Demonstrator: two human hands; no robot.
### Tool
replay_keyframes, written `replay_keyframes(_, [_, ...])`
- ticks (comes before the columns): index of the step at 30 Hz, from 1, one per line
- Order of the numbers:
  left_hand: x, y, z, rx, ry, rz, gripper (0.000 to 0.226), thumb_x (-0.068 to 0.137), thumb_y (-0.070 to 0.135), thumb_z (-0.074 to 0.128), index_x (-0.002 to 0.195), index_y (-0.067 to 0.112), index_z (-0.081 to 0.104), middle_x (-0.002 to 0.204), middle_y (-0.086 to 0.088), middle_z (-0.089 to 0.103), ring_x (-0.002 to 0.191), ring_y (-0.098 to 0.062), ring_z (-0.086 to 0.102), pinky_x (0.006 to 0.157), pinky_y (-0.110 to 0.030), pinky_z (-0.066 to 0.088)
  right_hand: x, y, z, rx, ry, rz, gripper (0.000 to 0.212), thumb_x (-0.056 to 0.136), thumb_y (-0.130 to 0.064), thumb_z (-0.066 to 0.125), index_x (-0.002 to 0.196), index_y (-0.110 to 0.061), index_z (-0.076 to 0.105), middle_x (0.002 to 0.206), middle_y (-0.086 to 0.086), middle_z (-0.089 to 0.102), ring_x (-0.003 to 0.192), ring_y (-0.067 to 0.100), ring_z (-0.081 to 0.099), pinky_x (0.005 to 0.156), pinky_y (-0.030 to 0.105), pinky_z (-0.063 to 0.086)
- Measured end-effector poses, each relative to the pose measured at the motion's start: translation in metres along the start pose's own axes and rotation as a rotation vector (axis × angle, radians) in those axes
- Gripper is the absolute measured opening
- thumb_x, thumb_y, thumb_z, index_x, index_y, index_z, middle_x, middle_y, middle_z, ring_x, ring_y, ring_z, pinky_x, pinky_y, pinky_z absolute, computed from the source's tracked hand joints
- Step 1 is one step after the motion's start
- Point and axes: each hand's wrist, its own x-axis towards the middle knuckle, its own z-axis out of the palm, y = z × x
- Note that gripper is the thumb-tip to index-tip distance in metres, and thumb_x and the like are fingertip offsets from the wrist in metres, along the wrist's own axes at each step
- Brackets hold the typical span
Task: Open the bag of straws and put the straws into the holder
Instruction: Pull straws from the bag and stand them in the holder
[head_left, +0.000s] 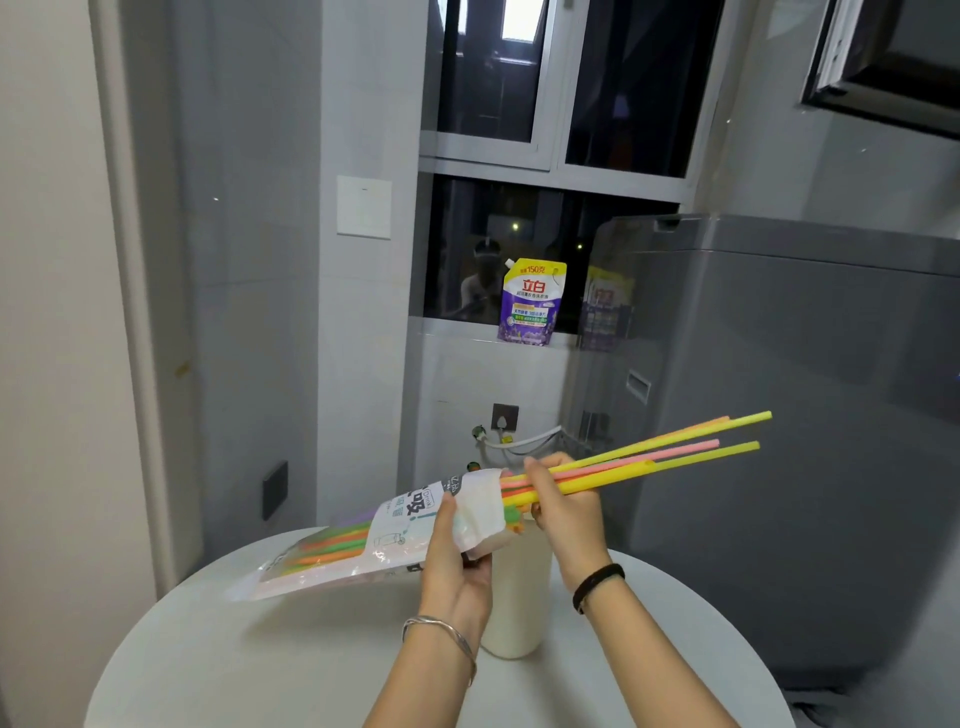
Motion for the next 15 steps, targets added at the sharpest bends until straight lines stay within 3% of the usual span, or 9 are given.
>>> replay_keyframes(3, [0.007, 0.006, -0.002, -0.01, 0.019, 0.004, 0.039, 0.092, 0.019, 0.059, 0.129, 0.013, 0.049, 0.089, -0.007, 0.065, 0.062, -0.016, 0.069, 0.038, -0.025, 0.053, 0.011, -0.007, -0.012, -0.009, 0.043, -0.015, 0.029, 0.088, -0.02, 0.059, 0.061, -0.017, 0.05, 0.052, 0.001, 0.045, 0.05, 0.015, 0.045, 0.049, 0.023, 0.036])
replay_keyframes(7, [0.02, 0.014, -0.004, -0.007, 0.053, 0.056, 0.049, 0.094, 0.019, 0.057, 0.14, 0.01, 0.044, 0.132, -0.01, 0.06, 0.1, -0.019, 0.061, 0.064, -0.024, 0.056, 0.031, -0.024, -0.033, -0.036, 0.09, -0.115, 0.032, 0.091, -0.016, 0.055, 0.059, -0.014, 0.047, 0.037, -0.009, 0.037, 0.032, 0.006, 0.036, 0.036, 0.016, 0.03])
replay_keyframes(11, [0.031, 0.019, -0.004, -0.014, 0.09, 0.077, 0.05, 0.093, 0.017, 0.057, 0.141, 0.01, 0.043, 0.14, -0.009, 0.055, 0.109, -0.016, 0.055, 0.051, -0.018, 0.054, 0.048, -0.039, -0.049, -0.064, 0.086, -0.168, 0.034, 0.092, -0.016, 0.054, 0.059, -0.014, 0.045, 0.038, -0.005, 0.035, 0.03, 0.008, 0.034, 0.034, 0.015, 0.028])
replay_keyframes(15, [0.037, 0.02, -0.007, 0.001, 0.081, 0.063, 0.046, 0.094, 0.017, 0.056, 0.138, 0.009, 0.045, 0.141, -0.01, 0.054, 0.105, -0.018, 0.057, 0.051, -0.018, 0.054, 0.061, -0.051, -0.064, -0.096, 0.092, -0.204, 0.035, 0.092, -0.016, 0.054, 0.058, -0.016, 0.047, 0.035, -0.009, 0.038, 0.031, 0.005, 0.036, 0.034, 0.016, 0.03])
